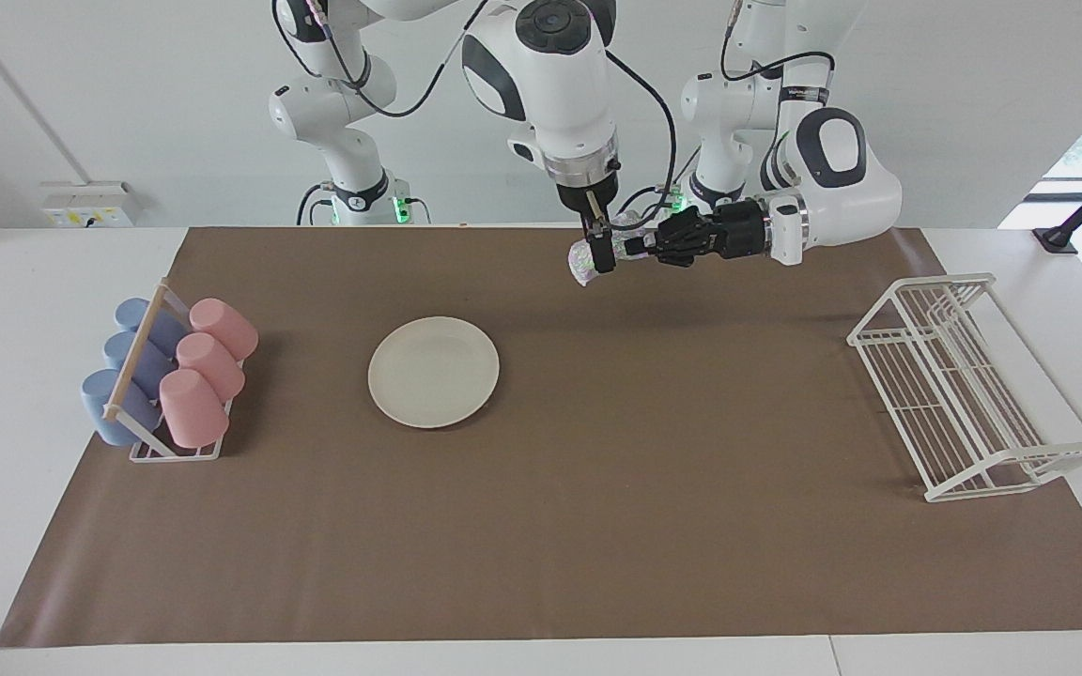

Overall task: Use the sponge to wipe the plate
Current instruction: 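Rub the plate against the sponge held by the left gripper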

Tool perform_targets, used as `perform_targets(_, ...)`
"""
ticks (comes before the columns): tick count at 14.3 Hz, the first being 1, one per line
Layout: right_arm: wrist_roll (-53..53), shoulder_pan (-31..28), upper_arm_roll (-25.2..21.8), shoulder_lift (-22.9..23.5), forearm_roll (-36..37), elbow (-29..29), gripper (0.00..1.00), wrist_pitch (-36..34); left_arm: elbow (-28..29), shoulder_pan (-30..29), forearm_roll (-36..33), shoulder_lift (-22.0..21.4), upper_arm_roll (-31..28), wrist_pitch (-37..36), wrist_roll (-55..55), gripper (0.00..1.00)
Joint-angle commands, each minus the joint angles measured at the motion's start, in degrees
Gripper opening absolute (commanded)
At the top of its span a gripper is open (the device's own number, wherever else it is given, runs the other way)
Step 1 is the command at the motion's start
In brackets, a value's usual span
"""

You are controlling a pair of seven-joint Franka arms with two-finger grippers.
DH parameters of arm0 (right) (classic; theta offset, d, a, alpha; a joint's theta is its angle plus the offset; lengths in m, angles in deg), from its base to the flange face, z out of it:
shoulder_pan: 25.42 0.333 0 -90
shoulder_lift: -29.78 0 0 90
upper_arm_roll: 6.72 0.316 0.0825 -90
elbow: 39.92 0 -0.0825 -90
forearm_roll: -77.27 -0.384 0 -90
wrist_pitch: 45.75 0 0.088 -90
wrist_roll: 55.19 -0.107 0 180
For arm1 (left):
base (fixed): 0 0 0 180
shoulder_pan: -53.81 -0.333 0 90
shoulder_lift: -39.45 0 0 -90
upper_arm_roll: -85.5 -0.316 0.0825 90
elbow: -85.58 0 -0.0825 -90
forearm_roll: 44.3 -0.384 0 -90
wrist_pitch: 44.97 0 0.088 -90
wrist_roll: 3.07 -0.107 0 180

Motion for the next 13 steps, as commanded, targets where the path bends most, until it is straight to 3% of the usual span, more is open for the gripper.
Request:
perform_targets(1, -4.5, 1.0, 0.1, -1.9, -0.7, 2.6, 1.0, 1.5, 1.2, 0.2, 1.2, -0.5, -0.4, -0.8, -1.3, 0.0)
perform_targets(7, -2.3, 1.0, 0.1, -2.2, -0.4, 2.7, 1.0, 0.8, 1.3, 0.1, 1.2, -0.5, -0.5, -0.9, -1.2, 0.0)
perform_targets(12, 2.1, 0.6, 0.1, -4.0, -0.1, 6.7, 1.0, 1.0, 1.6, 0.1, 1.2, -0.6, -0.5, -1.1, -1.2, 0.0)
perform_targets(13, 3.1, 0.6, 0.1, -4.3, -0.1, 7.1, 0.96, 1.0, 1.6, 0.1, 1.2, -0.6, -0.5, -1.2, -1.2, 0.0)
